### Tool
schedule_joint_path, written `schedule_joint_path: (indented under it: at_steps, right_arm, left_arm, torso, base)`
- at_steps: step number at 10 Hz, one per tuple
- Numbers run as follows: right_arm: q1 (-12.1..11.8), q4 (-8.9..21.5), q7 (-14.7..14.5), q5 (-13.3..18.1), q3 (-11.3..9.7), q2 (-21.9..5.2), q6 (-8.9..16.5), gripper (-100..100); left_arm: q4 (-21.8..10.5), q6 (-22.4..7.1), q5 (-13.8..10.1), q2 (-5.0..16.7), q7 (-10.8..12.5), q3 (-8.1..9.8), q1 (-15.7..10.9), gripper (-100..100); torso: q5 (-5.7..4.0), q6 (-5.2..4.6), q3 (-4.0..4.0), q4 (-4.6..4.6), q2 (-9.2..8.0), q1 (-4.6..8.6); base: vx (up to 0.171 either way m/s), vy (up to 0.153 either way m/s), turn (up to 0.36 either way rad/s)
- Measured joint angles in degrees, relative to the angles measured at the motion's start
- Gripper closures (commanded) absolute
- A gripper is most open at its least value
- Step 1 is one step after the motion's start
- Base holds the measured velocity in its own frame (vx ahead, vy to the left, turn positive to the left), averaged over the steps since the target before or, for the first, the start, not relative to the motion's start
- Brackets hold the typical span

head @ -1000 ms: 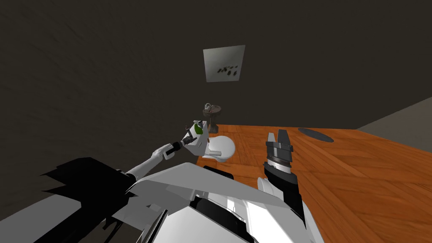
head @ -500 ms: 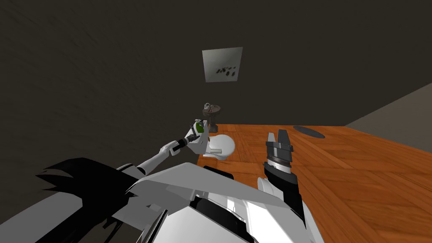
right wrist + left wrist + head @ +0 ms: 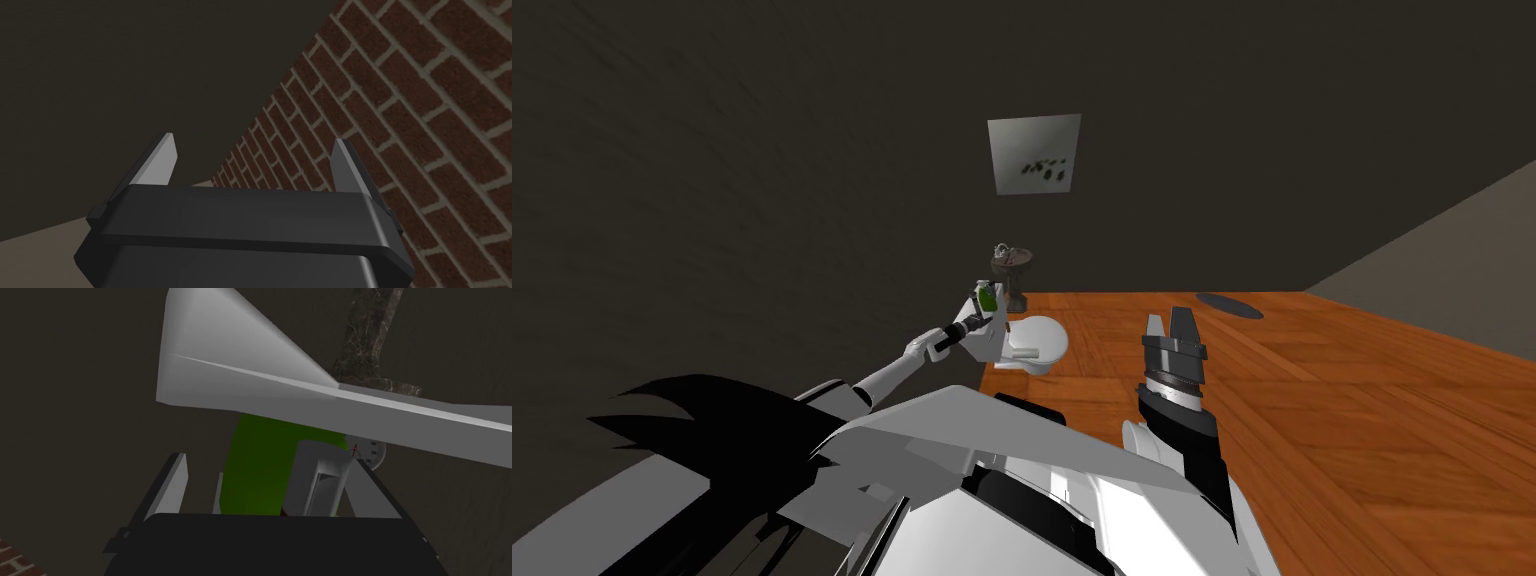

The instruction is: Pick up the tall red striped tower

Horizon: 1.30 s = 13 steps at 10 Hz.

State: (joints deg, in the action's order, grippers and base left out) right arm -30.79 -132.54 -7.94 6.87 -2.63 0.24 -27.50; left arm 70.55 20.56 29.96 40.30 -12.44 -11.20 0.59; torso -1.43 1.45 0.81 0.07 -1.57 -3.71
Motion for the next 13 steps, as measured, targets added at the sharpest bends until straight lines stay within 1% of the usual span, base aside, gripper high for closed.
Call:
schedule_joint_path:
  at_steps: [1, 2, 3, 5, 6, 10, 11, 12, 13]
  right_arm:
    - [-0.01, 0.00, 0.00, 0.00, 0.00, 0.00, 0.00, 0]
    - [0.00, 0.00, 0.00, 0.00, 0.00, 0.00, 0.00, 0]
    - [0.00, 0.00, 0.00, 0.00, 0.00, 0.00, 0.00, 0]
    - [-0.02, 0.00, 0.00, 0.00, 0.00, 0.00, 0.00, 0]
    - [-0.02, 0.00, 0.00, 0.00, 0.00, 0.00, 0.00, 0]
    - [-0.02, 0.00, 0.00, 0.00, 0.00, 0.00, 0.00, 0]
    - [-0.02, 0.00, 0.00, 0.00, 0.00, 0.00, 0.00, 0]
    - [-0.02, 0.00, 0.00, 0.00, 0.00, 0.00, 0.00, 0]
    - [-0.04, 0.00, 0.00, 0.00, 0.00, 0.01, 0.00, 0]
  left_arm:
    - [-0.35, -1.32, 0.15, -0.22, 0.04, -0.19, -0.73, -100]
    - [-0.16, -2.85, 0.71, 0.25, 1.45, -1.78, -2.93, -100]
    - [-0.13, -4.39, 1.26, -0.61, 1.94, -2.44, -4.40, -100]
    - [0.46, -7.13, 1.48, -0.90, 1.87, -2.62, -4.65, -100]
    - [0.47, -7.34, 1.49, -0.90, 1.86, -2.62, -4.65, 100]
    - [0.46, -7.35, 1.54, -0.85, 1.78, -2.62, -4.65, 100]
    - [0.46, -7.35, 1.54, -0.85, 1.78, -2.62, -4.65, 0]
    - [0.46, -7.35, 1.54, -0.85, 1.78, -2.63, -4.65, 100]
    - [0.48, -6.13, 0.82, -0.38, 1.13, -1.50, -2.90, 100]
  torso:
    - [0.00, 0.02, -0.07, -0.03, 0.14, 0.02]
    - [0.00, -0.04, -0.03, -0.01, 0.05, -0.03]
    - [0.01, 0.01, 0.00, 0.00, 0.00, 0.02]
    - [-0.03, 0.03, -0.17, -0.06, 0.31, 0.16]
    - [-0.03, 0.02, -0.22, -0.09, 0.38, 0.18]
    - [0.01, 0.02, -0.24, -0.10, 0.42, 0.15]
    - [0.01, 0.03, -0.24, -0.09, 0.42, 0.15]
    - [0.01, 0.03, -0.24, -0.09, 0.42, 0.14]
    - [-0.02, 0.18, -0.39, -0.16, 0.70, 0.17]
  base:
    - [-0.103, 0.068, -0.134]
    - [-0.120, 0.052, -0.099]
    - [-0.060, 0.014, 0.012]
    - [-0.005, 0.000, 0.012]
    - [0.000, 0.000, 0.000]
    - [0.000, -0.001, -0.003]
    - [0.000, 0.000, 0.000]
    - [0.112, -0.039, 0.111]
    - [0.151, -0.068, 0.116]
